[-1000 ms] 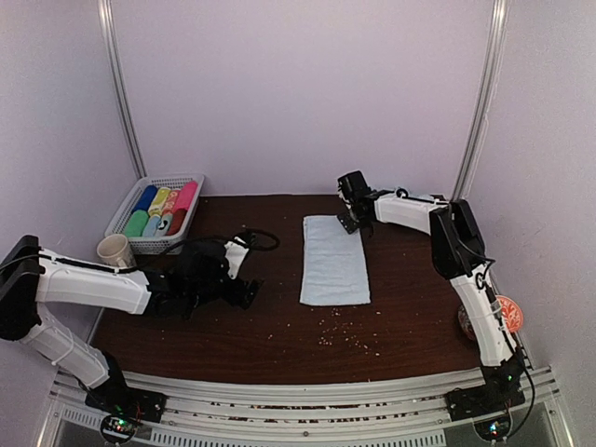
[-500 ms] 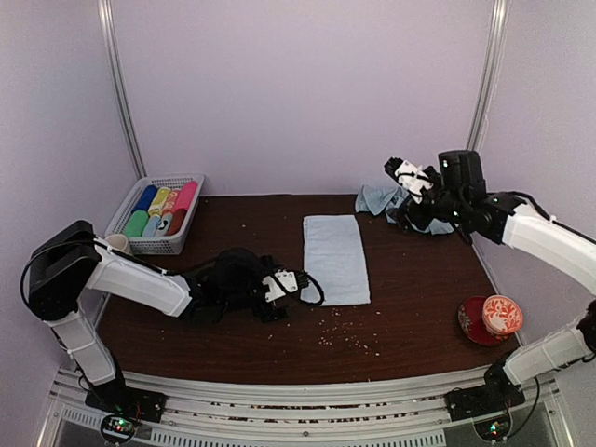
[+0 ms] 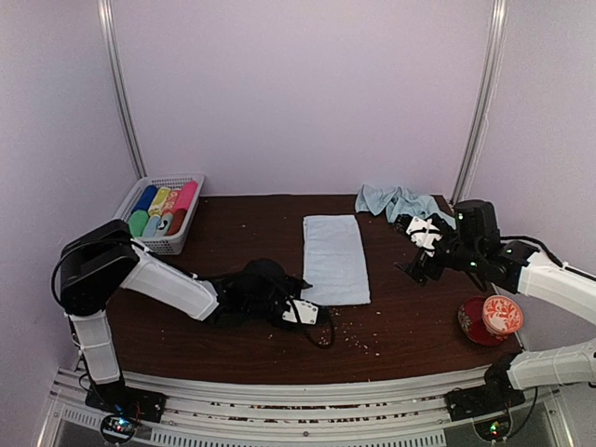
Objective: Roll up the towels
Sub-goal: Roll the towel at the center of the board.
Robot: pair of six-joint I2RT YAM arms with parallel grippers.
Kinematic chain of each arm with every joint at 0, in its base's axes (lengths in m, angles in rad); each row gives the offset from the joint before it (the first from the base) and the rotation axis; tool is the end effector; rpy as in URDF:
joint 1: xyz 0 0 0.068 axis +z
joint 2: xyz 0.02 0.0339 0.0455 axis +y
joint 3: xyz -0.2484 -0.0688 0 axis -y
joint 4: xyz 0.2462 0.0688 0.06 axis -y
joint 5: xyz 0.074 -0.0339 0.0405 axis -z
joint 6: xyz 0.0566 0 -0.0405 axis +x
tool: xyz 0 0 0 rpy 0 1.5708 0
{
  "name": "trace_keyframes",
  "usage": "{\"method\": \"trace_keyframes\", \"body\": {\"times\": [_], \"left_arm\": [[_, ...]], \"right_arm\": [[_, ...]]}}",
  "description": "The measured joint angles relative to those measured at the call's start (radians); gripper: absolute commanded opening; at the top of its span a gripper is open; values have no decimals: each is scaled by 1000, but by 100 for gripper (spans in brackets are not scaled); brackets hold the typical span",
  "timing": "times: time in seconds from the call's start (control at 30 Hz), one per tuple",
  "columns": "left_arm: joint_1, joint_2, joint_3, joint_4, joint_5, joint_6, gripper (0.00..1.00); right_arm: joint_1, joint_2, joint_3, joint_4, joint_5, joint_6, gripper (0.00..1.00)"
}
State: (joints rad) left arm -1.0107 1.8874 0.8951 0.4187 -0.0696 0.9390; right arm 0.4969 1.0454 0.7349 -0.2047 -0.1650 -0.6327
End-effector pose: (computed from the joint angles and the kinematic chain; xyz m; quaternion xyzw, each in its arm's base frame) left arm 0.2115 -0.3298 0.1054 0.7171 0.5064 0.0134 0.4787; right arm 0.2251 0.1327 0.2463 -0.4959 0.7051 0.0370 0.5056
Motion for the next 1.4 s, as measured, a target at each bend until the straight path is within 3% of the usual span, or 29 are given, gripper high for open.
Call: {"method": "trace_keyframes", "body": {"times": [0.23,0.33,0.43,0.5,0.63,0.8,1.0,1.4], "left_arm": [[-10,66,55,-28,-83,73,67],[-11,93,83,-28,-116,85,43],[-12,124,96,-24,-149,105,39],[-12,136,108,-23,-170,113,31],[-13,148,112,-32,-184,113,1],[-14,153,120,-66,-177,97,0],[-10,152,145,-111,-135,32,0],[75,130,164,-190,91,-115,0]], "right_arm": [[0,0,-6,25,-23,8,100],[0,4,-8,27,-31,9,100],[0,5,-9,30,-42,10,100],[0,5,-10,33,-47,9,100],[0,8,-32,53,-68,3,100],[0,29,-113,122,-108,-62,100],[47,58,-261,204,-152,-287,100],[208,299,-342,483,-64,-509,94]]}}
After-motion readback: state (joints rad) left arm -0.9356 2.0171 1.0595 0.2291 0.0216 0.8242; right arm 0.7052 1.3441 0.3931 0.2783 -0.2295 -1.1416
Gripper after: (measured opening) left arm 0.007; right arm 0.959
